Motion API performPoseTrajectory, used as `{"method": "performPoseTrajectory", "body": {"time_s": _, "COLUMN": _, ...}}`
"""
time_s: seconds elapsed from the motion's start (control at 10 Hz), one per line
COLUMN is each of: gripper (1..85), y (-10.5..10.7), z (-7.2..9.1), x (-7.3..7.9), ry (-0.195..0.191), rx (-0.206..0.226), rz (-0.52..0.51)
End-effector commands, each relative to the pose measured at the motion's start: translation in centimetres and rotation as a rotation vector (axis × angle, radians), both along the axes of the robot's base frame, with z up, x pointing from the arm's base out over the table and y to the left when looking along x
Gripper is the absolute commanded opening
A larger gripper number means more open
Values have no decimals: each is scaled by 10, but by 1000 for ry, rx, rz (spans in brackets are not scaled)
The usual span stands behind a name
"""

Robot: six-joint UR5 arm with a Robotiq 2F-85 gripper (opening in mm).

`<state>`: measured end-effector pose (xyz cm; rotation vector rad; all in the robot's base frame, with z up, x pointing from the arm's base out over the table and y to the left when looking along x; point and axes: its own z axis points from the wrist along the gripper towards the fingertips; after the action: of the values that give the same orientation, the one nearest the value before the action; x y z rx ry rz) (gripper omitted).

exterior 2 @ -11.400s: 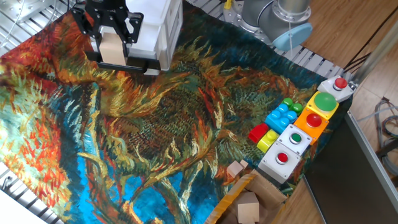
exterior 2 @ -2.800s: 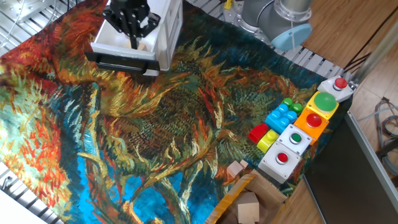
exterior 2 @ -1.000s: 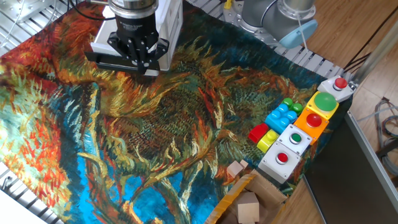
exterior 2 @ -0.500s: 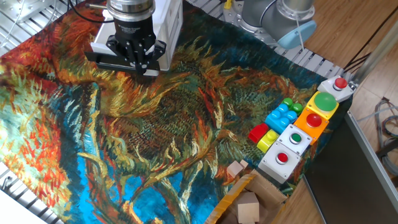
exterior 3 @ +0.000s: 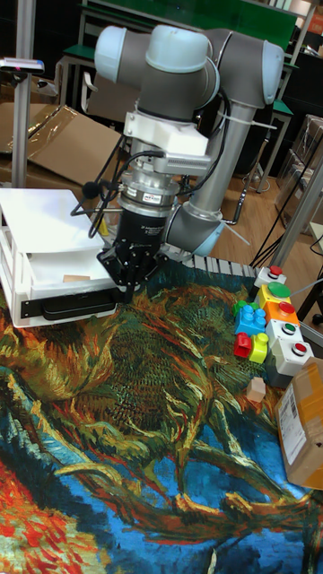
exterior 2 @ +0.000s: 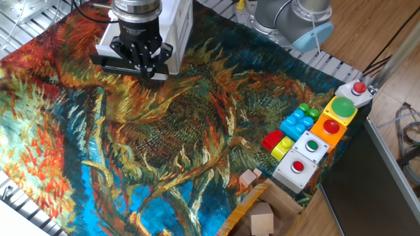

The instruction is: Put things in the drawer

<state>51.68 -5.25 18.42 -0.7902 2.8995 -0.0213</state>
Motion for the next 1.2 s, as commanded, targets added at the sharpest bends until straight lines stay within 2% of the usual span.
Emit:
{"method": "performPoseTrajectory", "body": {"time_s": 0.0, "gripper": 13, "y": -11, "z": 0, "x": -10, "ry": 13, "rx": 5, "rz": 1}}
{"method": "performPoseTrajectory", "body": {"time_s": 0.4, "gripper": 13, "y": -21, "z": -1, "x": -21, "ry": 23, "rx": 0, "rz": 11}}
{"method": "performPoseTrajectory", "body": {"time_s": 1.1, "gripper": 13, "y": -20, "z": -7, "x": -18, "ry": 17, "rx": 10, "rz": 21}}
